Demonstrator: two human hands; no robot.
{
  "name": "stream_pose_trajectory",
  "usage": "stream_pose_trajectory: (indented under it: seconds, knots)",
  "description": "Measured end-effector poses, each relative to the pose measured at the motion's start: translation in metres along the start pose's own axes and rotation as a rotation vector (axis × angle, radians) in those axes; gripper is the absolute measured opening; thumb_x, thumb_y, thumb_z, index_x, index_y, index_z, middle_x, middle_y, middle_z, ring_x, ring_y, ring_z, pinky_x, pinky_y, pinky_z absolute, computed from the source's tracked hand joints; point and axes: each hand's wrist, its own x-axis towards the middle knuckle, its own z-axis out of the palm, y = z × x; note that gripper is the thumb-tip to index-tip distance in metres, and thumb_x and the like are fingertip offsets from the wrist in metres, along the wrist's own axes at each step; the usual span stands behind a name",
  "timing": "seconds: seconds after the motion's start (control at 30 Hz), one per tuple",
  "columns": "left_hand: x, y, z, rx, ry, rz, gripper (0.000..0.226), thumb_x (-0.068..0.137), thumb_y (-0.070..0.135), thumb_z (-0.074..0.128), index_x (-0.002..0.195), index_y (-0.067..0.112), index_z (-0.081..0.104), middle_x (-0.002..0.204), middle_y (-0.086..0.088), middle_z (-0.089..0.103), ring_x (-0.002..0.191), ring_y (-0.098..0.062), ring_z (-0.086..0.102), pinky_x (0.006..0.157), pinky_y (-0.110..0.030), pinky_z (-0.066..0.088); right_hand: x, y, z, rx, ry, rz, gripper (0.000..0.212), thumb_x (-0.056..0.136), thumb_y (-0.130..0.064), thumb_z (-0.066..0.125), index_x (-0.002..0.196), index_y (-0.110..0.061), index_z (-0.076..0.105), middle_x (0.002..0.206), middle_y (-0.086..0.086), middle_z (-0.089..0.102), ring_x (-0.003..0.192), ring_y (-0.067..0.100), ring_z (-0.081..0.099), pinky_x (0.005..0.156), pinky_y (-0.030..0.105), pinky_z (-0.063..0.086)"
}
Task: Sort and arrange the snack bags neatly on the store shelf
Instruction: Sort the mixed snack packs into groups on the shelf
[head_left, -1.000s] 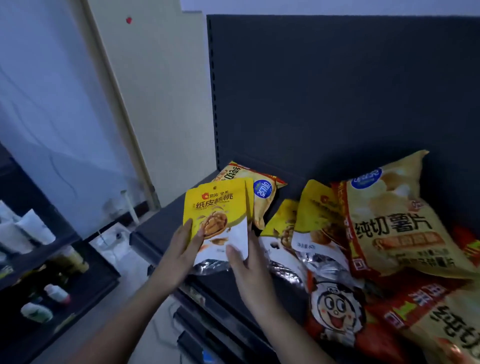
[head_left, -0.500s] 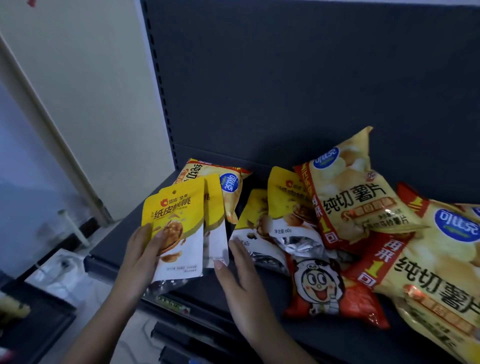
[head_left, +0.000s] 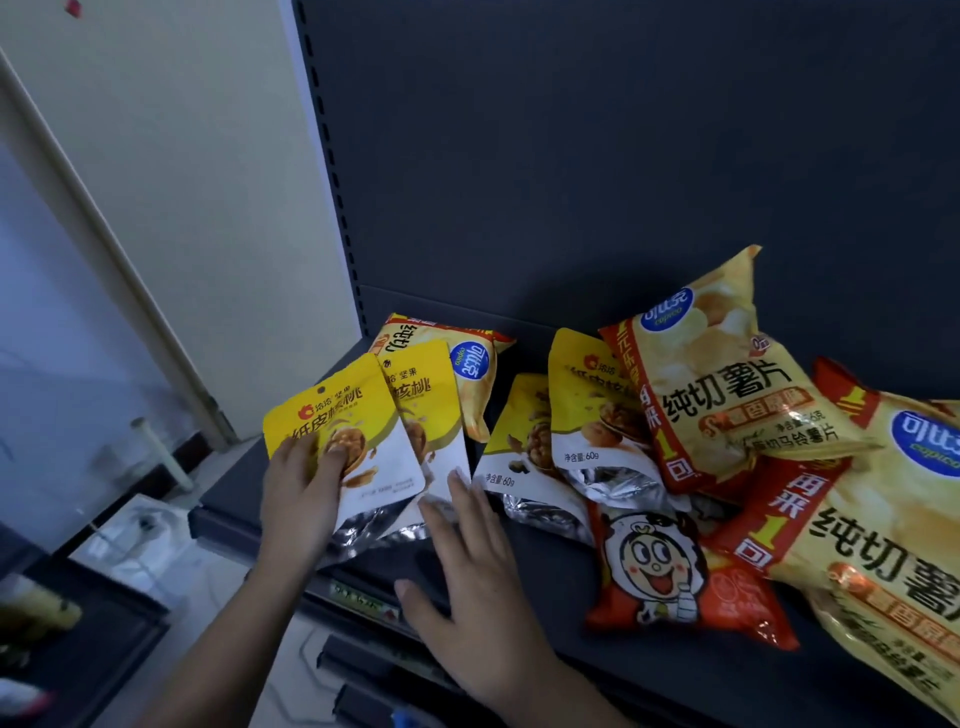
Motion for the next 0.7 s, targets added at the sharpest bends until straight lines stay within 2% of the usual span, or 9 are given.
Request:
stream_pose_trajectory:
  seconds: [0.1, 0.17, 0.23, 0.37, 0.4, 0.47, 0.53, 0.6, 0.7]
  knots:
    - [0.007, 0.008, 0.009, -0.056, 0.015, 0.037, 0.056, 0.086, 0.046, 0.052, 0.124, 0.005, 0.057, 0.131, -0.009, 0.051, 0.123, -0.026, 0.044, 0.103, -0.04, 0.034, 0.003, 0.004, 0.004, -0.099, 0.037, 0.017, 0.071, 0.084, -0.057, 0.019, 0.15, -0.033, 0.007, 0.15, -0.018, -0.029, 0.131, 0.001, -0.039, 0.112, 0.026, -0.015]
    - [0.008, 0.008, 0.014, -0.072, -0.013, 0.035, 0.042, 0.094, 0.036, 0.05, 0.122, 0.005, 0.056, 0.125, -0.002, 0.05, 0.118, -0.02, 0.045, 0.093, -0.032, 0.032, 0.002, 0.009, 0.005, -0.11, 0.059, 0.041, 0.07, 0.085, -0.056, 0.018, 0.15, -0.034, 0.006, 0.151, -0.019, -0.027, 0.132, 0.001, -0.039, 0.11, 0.023, -0.018]
    - [0.007, 0.003, 0.015, -0.061, -0.025, 0.005, 0.043, 0.097, 0.033, 0.048, 0.131, 0.007, 0.05, 0.131, -0.004, 0.047, 0.125, -0.021, 0.041, 0.097, -0.03, 0.028, 0.0, 0.012, 0.004, -0.09, 0.069, 0.042, 0.068, 0.086, -0.055, 0.021, 0.149, -0.034, 0.007, 0.151, -0.021, -0.025, 0.133, 0.0, -0.037, 0.112, 0.024, -0.016]
    - [0.006, -0.007, 0.006, -0.137, -0.026, -0.063, 0.03, 0.097, 0.03, 0.049, 0.125, 0.019, 0.053, 0.122, 0.003, 0.044, 0.123, -0.018, 0.042, 0.099, -0.032, 0.031, -0.006, 0.016, 0.0, -0.011, 0.082, 0.029, 0.069, 0.084, -0.055, 0.022, 0.149, -0.034, 0.009, 0.149, -0.027, -0.02, 0.135, -0.004, -0.031, 0.114, 0.024, -0.009]
    - [0.007, -0.01, 0.003, -0.153, -0.024, -0.094, 0.033, 0.097, 0.034, 0.049, 0.128, 0.021, 0.052, 0.126, -0.002, 0.047, 0.123, -0.022, 0.045, 0.103, -0.036, 0.033, -0.007, 0.016, -0.001, -0.004, 0.082, 0.027, 0.069, 0.084, -0.054, 0.023, 0.149, -0.034, 0.009, 0.149, -0.028, -0.02, 0.135, -0.004, -0.03, 0.114, 0.024, -0.009]
    - [0.009, -0.013, -0.002, -0.122, -0.032, -0.122, 0.047, 0.088, 0.051, 0.047, 0.129, 0.027, 0.051, 0.126, -0.029, 0.051, 0.117, -0.042, 0.051, 0.105, -0.052, 0.036, -0.007, 0.017, -0.001, -0.003, 0.077, 0.021, 0.068, 0.086, -0.053, 0.025, 0.149, -0.034, 0.009, 0.147, -0.029, -0.021, 0.135, -0.005, -0.029, 0.114, 0.023, -0.008]
    - [0.008, -0.011, -0.004, -0.079, -0.055, -0.106, 0.057, 0.078, 0.062, 0.045, 0.125, 0.031, 0.052, 0.117, -0.04, 0.05, 0.11, -0.05, 0.053, 0.102, -0.055, 0.039, -0.008, 0.015, -0.003, 0.021, 0.066, 0.01, 0.063, 0.091, -0.048, 0.032, 0.149, -0.034, 0.008, 0.148, -0.029, -0.022, 0.136, -0.004, -0.028, 0.114, 0.021, -0.007]
    - [0.002, 0.002, -0.004, -0.109, -0.046, -0.037, 0.046, 0.085, 0.052, 0.051, 0.123, 0.026, 0.055, 0.119, -0.03, 0.054, 0.112, -0.04, 0.054, 0.099, -0.042, 0.044, -0.009, 0.014, -0.008, 0.097, 0.048, -0.006, 0.061, 0.095, -0.037, 0.044, 0.148, -0.033, 0.014, 0.151, -0.028, -0.016, 0.138, -0.006, -0.022, 0.114, 0.018, -0.002]
    - [-0.011, 0.025, 0.003, -0.158, 0.01, 0.176, 0.024, 0.091, 0.023, 0.059, 0.114, 0.016, 0.059, 0.123, -0.004, 0.054, 0.11, -0.008, 0.053, 0.082, -0.013, 0.043, -0.015, 0.016, -0.023, 0.265, 0.03, -0.04, 0.057, 0.094, -0.026, 0.054, 0.145, -0.033, 0.029, 0.153, -0.029, 0.003, 0.139, -0.011, -0.005, 0.113, 0.012, 0.01]
